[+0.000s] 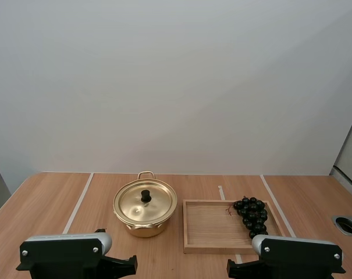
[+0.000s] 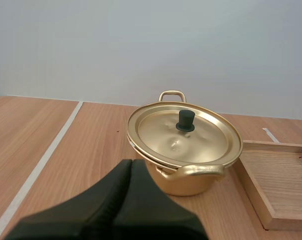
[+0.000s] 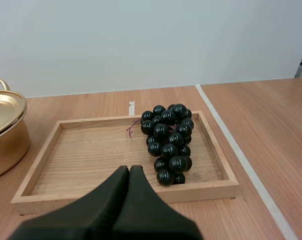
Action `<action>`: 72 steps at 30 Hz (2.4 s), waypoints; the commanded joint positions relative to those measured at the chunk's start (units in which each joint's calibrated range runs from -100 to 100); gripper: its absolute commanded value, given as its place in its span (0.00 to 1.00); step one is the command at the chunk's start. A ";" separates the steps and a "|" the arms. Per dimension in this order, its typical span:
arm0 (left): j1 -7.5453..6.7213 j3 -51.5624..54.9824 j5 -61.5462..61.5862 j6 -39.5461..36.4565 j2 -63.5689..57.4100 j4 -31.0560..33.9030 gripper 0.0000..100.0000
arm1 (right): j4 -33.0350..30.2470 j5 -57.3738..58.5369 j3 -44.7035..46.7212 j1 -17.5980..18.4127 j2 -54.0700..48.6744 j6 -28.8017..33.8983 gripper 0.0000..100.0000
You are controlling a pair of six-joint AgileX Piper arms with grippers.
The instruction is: Open the lid, put the grape in the pot, and close it
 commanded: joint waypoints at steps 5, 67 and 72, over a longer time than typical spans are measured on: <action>0.01 0.13 -0.60 0.00 -0.32 0.59 0.00 | -0.07 -0.42 0.00 -0.16 -0.28 0.07 0.00; 0.01 -43.92 42.14 7.83 6.83 -0.23 1.00 | 0.23 39.72 -40.28 -0.16 -0.28 -0.18 1.00; 0.01 -43.92 40.76 19.19 15.38 -8.48 1.00 | 0.39 38.34 -40.28 -0.16 -0.28 -0.18 1.00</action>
